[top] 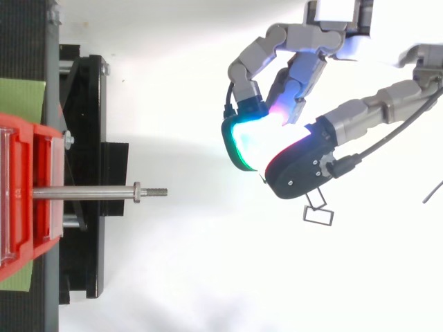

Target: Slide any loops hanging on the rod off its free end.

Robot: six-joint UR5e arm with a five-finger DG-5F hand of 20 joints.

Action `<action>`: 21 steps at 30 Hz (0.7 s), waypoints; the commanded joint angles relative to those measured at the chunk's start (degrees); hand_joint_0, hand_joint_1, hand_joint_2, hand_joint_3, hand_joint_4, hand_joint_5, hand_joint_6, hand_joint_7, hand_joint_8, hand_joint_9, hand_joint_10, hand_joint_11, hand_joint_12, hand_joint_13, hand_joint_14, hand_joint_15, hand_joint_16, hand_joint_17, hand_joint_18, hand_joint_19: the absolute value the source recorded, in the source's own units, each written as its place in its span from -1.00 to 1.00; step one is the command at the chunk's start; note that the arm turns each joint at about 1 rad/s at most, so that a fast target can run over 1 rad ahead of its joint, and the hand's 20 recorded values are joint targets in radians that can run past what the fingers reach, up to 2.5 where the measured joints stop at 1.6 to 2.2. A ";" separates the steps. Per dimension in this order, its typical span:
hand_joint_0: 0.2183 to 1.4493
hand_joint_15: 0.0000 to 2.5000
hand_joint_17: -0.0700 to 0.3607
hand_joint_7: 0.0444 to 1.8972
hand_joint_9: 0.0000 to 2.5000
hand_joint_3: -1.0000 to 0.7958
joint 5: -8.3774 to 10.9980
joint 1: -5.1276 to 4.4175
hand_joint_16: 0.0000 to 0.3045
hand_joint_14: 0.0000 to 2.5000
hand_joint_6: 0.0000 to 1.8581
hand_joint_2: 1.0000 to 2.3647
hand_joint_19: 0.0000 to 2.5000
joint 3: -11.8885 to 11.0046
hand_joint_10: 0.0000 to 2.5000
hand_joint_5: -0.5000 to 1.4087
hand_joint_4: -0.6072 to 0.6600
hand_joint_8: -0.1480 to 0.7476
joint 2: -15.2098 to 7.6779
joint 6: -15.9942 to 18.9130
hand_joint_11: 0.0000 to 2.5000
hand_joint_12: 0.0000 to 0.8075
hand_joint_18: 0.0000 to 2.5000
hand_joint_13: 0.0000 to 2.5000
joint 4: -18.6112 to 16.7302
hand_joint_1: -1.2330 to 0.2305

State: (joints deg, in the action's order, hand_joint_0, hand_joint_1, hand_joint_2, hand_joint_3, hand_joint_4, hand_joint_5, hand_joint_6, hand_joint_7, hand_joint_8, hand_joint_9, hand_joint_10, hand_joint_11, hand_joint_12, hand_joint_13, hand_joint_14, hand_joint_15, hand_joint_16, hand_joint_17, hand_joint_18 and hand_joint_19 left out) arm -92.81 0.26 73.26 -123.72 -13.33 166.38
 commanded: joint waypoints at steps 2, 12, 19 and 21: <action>-0.34 -0.59 -0.08 0.29 -0.09 0.03 0.00 0.00 -0.63 -0.99 -0.02 -0.98 -0.62 0.04 -0.99 -0.60 0.10 0.15 -0.03 -0.03 -0.41 0.06 -0.29 -0.19 0.00 -0.36; -0.34 -0.59 -0.09 0.31 -0.08 0.03 0.00 0.00 -0.63 -0.99 -0.02 -0.98 -0.62 -0.05 -0.99 -0.60 0.10 0.14 -0.03 -0.03 -0.40 0.03 -0.30 -0.19 0.00 -0.37; -0.35 -0.59 -0.09 0.33 -0.07 0.03 0.00 0.00 -0.63 -0.99 -0.02 -0.98 -0.62 -0.05 -0.99 -0.60 0.10 0.13 0.06 -0.03 -0.40 0.03 -0.31 -0.20 0.00 -0.37; -0.35 -0.59 -0.09 0.32 -0.07 0.03 0.00 0.00 -0.63 -0.99 -0.02 -0.98 -0.62 0.04 -0.99 -0.60 0.10 0.13 0.06 -0.03 -0.39 0.02 -0.31 -0.19 0.00 -0.37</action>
State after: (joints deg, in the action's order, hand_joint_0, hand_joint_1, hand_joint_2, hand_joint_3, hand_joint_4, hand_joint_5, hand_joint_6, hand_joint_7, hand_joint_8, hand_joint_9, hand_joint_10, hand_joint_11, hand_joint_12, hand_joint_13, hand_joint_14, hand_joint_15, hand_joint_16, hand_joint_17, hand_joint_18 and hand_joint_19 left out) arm -92.81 0.26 73.25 -123.68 -13.35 166.38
